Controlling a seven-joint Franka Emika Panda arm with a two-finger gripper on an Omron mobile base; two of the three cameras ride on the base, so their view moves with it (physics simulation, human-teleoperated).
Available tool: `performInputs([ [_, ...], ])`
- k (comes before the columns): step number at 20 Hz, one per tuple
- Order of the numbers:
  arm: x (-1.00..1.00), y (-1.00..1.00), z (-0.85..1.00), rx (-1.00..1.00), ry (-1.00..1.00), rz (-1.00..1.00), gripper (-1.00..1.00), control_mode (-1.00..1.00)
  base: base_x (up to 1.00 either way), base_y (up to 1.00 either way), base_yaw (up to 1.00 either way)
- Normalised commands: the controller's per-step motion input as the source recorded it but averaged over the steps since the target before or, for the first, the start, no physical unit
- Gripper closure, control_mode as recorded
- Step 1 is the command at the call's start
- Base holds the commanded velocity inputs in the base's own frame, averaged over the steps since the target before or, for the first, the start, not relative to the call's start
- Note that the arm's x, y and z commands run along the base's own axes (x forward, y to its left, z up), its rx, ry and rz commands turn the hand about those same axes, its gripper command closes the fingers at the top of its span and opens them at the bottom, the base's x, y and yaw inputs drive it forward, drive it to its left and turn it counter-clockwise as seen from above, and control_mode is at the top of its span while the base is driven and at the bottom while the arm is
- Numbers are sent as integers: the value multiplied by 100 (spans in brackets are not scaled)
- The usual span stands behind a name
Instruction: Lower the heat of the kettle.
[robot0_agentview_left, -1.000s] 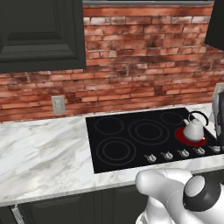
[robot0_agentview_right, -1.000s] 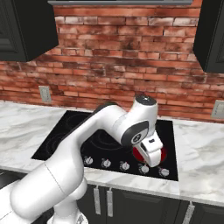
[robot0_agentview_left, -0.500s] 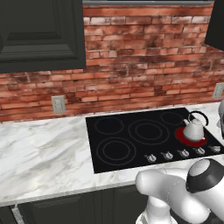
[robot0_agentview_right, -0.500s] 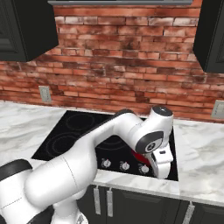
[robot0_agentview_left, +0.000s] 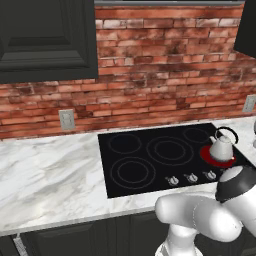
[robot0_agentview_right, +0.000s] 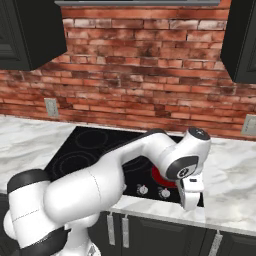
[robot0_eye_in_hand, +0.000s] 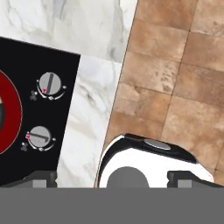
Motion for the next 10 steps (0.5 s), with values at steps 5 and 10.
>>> performInputs([
  [5,15,-1,-18,2,3,-8,-100,-100,0,0,0],
  [10,23,0,-21,1,4,-4,-100,-100,0,0,0],
])
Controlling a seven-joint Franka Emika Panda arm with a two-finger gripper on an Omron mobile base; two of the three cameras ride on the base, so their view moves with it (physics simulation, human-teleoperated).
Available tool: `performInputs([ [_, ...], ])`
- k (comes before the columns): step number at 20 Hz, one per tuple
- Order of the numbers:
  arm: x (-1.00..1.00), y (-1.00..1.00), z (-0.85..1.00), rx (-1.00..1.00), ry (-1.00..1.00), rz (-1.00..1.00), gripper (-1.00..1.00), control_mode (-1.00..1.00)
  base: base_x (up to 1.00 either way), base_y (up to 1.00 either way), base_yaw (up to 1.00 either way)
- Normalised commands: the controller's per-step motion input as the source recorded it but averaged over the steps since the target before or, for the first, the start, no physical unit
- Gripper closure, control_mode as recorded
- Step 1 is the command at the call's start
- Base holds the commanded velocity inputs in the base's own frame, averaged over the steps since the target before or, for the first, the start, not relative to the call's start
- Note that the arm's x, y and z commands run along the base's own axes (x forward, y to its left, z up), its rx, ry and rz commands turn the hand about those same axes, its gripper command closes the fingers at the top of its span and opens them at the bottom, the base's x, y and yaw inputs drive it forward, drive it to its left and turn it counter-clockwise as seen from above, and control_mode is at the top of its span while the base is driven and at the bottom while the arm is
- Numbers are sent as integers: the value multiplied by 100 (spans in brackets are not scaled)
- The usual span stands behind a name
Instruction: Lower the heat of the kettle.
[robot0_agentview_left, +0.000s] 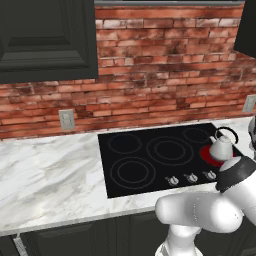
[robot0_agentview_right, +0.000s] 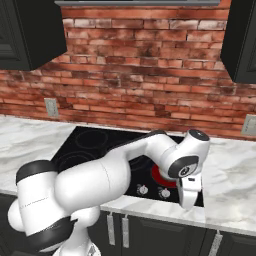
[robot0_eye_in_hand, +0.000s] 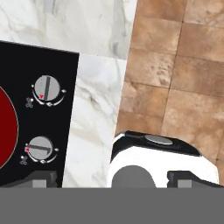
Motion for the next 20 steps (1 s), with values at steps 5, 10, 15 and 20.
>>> performInputs([
  [5,23,-7,-25,4,2,-1,-100,-100,0,0,0],
  [10,26,-13,-23,6,1,-1,-100,-100,0,0,0],
  [15,16,-17,-18,5,1,0,-100,-100,0,0,0],
  [20,16,-13,-16,1,3,-1,-100,-100,0,0,0],
])
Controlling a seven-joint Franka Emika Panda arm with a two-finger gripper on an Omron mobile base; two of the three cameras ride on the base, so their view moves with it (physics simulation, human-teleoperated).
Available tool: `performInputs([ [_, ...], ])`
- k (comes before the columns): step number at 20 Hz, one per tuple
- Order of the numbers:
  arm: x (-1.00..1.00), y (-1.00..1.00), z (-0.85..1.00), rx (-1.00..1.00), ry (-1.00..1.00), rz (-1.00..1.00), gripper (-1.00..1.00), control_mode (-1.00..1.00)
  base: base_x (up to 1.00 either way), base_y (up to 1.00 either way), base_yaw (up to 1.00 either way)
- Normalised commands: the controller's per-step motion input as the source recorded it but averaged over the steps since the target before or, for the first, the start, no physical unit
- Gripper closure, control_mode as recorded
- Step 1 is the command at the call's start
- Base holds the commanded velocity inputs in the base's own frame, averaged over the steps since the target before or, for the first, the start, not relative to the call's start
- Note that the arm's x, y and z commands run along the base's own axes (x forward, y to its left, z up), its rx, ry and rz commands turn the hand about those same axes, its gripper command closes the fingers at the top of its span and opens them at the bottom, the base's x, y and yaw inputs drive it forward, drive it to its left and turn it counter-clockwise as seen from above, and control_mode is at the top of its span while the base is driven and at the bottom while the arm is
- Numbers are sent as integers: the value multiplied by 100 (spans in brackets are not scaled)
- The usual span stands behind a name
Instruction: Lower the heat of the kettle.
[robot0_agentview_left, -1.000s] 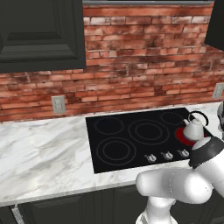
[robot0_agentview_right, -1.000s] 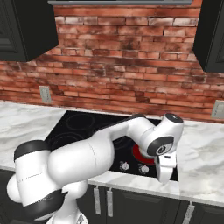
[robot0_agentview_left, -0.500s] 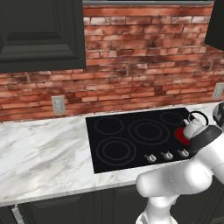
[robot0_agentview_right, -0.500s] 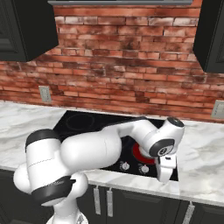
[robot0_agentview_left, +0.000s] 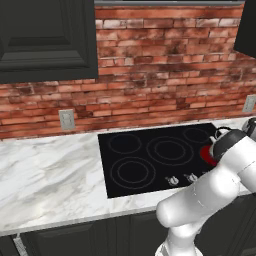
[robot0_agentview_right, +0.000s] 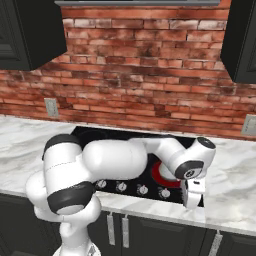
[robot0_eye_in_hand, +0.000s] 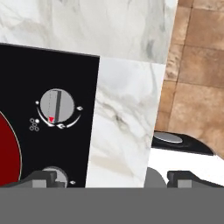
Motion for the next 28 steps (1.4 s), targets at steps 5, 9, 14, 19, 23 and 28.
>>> performInputs([
  [5,22,-6,-15,1,4,-2,-100,-100,0,0,0],
  [9,15,-5,-19,1,1,-2,-100,-100,0,0,0],
  [14,13,-5,-20,0,0,-3,-100,-100,0,0,0],
  [19,11,-14,-17,1,0,-4,-100,-100,0,0,0],
  [23,4,-13,-14,5,0,-3,-100,-100,0,0,0],
  [28,7,-9,-9,4,1,-2,-100,-100,0,0,0],
])
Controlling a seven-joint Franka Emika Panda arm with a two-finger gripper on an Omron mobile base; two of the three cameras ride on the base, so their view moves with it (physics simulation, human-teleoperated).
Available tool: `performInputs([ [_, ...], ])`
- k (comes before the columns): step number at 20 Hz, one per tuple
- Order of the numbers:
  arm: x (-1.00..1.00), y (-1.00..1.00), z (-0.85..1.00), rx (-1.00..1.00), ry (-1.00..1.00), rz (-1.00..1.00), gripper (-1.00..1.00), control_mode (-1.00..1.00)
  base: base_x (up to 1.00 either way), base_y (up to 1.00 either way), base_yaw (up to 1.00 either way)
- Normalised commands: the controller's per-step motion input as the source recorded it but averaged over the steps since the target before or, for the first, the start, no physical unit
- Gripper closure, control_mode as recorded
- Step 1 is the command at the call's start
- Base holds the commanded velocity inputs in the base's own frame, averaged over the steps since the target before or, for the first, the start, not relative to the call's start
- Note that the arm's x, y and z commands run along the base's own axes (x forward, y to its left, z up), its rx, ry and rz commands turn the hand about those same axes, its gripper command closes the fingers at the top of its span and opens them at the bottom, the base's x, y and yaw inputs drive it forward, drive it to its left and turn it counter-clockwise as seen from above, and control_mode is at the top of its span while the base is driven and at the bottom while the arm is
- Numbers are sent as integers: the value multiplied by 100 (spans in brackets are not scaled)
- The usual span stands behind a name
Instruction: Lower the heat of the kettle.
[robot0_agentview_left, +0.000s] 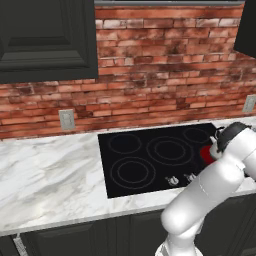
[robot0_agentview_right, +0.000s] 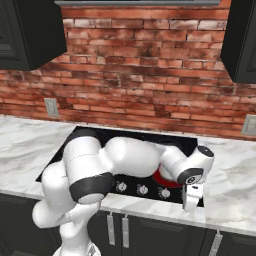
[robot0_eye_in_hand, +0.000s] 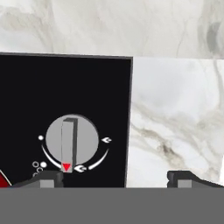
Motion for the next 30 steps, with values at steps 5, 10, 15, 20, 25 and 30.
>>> performInputs([
  [5,10,-14,-1,5,0,0,-100,-100,0,0,0],
  [10,10,-9,-7,2,1,0,-100,-100,0,0,0],
  [15,0,-21,-11,4,0,-2,-100,-100,0,0,0],
  [20,0,-27,-7,7,0,-4,-100,-100,0,0,0],
  [25,0,-19,-1,6,-1,-6,-100,-100,0,0,0],
  [30,0,-24,0,5,-4,-5,-100,-100,0,0,0],
])
